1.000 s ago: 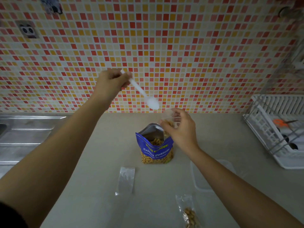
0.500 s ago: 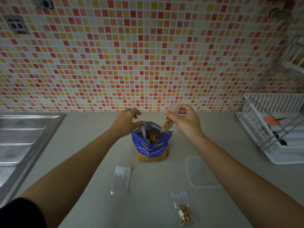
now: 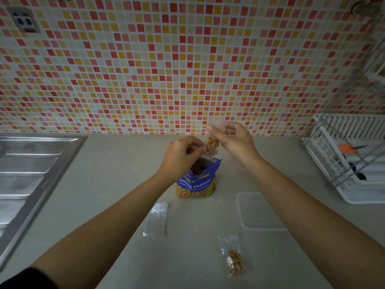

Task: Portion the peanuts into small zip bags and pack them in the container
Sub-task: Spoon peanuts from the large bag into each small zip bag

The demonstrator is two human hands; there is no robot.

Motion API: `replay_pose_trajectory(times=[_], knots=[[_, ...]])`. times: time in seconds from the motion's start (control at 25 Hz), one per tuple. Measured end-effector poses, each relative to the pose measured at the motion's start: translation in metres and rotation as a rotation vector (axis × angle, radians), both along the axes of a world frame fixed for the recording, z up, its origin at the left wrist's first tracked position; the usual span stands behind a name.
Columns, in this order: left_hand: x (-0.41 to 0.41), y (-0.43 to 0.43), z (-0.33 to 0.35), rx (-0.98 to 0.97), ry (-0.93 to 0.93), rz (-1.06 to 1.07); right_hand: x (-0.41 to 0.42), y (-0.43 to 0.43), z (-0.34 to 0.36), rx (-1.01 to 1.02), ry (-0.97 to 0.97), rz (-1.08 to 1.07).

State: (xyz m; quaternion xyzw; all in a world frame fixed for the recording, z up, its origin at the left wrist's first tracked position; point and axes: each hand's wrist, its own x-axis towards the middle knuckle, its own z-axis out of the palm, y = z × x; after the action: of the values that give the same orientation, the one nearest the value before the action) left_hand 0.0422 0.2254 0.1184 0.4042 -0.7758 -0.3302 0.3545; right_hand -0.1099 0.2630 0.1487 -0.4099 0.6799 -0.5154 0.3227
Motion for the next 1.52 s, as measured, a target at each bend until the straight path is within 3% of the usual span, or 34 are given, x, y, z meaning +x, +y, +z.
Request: replay_pose_trajectory(times=[0.16,0.24,0.56,0.92,1.2,1.4,1.52], knots=[[0.014,0.035,-0.013,0.322,0.195,-0.004,-0.009,0.033,-0.011,-0.025,-0.072,0.117],[0.023,0.058,-0.032,0.399,0.194,-0.036,-0.011,0.058,-0.026,-0.022,-0.101,0.136],[0.046,0.138,-0.153,0.750,-0.176,0.013,0.005,0.129,-0.168,0.395,0.026,0.148],[0.031,0.161,-0.185,0.636,-0.366,0.096,0.016,0.126,-0.195,0.605,0.450,0.172],[0.042,0.157,-0.176,0.586,-0.382,0.111,0.017,0.122,-0.183,0.640,0.538,0.178],[0.084,0.105,-0.163,0.347,-0.298,0.577,0.035,0.107,-0.180,0.243,0.788,0.483],[0.109,0.073,-0.177,0.442,-0.392,0.686,0.063,0.097,-0.197,0.301,0.839,0.675]])
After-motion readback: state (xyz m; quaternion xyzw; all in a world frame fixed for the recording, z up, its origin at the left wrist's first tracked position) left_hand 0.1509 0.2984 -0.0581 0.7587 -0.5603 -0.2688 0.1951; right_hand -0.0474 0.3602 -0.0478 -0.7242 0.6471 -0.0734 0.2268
